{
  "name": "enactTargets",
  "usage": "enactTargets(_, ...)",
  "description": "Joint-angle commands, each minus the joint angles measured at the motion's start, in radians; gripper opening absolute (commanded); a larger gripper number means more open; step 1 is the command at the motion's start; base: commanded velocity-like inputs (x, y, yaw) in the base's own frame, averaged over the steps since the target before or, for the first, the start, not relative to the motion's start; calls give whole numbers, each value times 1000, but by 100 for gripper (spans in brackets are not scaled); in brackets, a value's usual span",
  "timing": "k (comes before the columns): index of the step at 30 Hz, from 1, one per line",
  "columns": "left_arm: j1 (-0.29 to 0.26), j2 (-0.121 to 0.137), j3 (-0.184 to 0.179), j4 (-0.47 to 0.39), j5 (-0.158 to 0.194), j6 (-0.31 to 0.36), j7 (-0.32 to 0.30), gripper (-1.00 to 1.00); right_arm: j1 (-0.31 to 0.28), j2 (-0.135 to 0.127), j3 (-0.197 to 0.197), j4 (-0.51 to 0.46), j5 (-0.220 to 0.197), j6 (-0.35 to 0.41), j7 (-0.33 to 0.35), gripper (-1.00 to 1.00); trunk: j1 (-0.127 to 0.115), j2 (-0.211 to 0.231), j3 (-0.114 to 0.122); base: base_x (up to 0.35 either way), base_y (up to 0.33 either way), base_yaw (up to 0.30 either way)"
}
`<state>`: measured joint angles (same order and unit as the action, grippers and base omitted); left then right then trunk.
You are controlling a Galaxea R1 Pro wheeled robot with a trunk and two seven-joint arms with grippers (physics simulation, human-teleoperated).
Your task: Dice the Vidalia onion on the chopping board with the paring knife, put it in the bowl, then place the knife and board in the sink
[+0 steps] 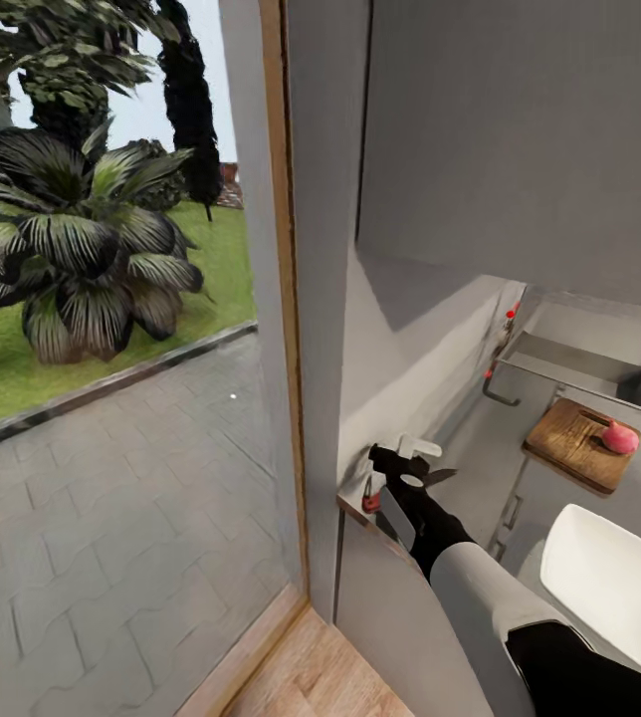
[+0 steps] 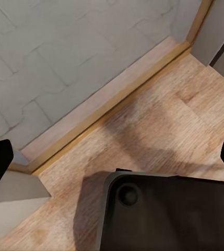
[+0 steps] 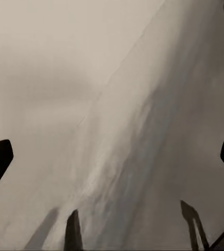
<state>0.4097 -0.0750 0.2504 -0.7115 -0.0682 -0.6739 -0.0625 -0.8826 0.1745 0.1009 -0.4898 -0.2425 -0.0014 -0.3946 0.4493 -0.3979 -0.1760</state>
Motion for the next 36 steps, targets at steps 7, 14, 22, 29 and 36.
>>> enactTargets(7,0,-2,7,-2,-7,-1,-7,100,-1,0,5,14,-10,0,-110,100,1,-2,-2,0,3,0)
enactTargets(14,0,-2,7,-1,-7,-1,-7,100,-1,0,5,20,-12,0,-181,100,1,-2,-2,0,0,0)
enactTargets(22,0,-2,7,-1,-7,-1,-8,100,-1,0,5,37,-13,-3,-248,100,1,-2,-2,-115,20,0)
enactTargets(29,0,-3,7,-2,-7,-1,-8,100,-1,0,5,39,-15,-3,-256,100,1,-2,-2,-37,7,0)
enactTargets(36,1,-2,7,-2,-7,-1,-8,100,-1,0,5,40,-14,-3,-256,100,1,-2,-2,-1,72,0)
